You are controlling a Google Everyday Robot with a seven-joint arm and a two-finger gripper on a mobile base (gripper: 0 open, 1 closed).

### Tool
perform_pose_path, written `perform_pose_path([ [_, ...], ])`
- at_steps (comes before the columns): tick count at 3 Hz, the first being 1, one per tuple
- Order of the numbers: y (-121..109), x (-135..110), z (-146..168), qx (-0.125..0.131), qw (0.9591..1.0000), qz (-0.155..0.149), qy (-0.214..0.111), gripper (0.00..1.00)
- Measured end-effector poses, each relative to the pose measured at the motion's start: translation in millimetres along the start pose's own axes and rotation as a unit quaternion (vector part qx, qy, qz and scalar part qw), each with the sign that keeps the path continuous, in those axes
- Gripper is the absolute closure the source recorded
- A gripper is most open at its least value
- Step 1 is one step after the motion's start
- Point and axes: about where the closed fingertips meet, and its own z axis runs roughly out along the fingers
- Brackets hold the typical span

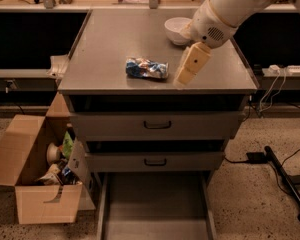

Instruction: Place redbull can into bottom drawer

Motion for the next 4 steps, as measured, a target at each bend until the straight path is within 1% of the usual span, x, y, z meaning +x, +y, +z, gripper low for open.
perform_pose_path([
  [1, -25.5, -2.2, 40.1, -0.001, 0.9997, 0.023, -0.009, 0.00],
  [2, -41.6, -5.2, 62.9, -0.001, 0.9992, 0.036, -0.019, 0.00],
  [3, -56.0, -1.6, 86.5, -0.003, 0.9987, 0.043, -0.029, 0.00],
  [4, -67.2, 0.6, 115.3, -0.013, 0.9981, 0.050, -0.033, 0.02],
])
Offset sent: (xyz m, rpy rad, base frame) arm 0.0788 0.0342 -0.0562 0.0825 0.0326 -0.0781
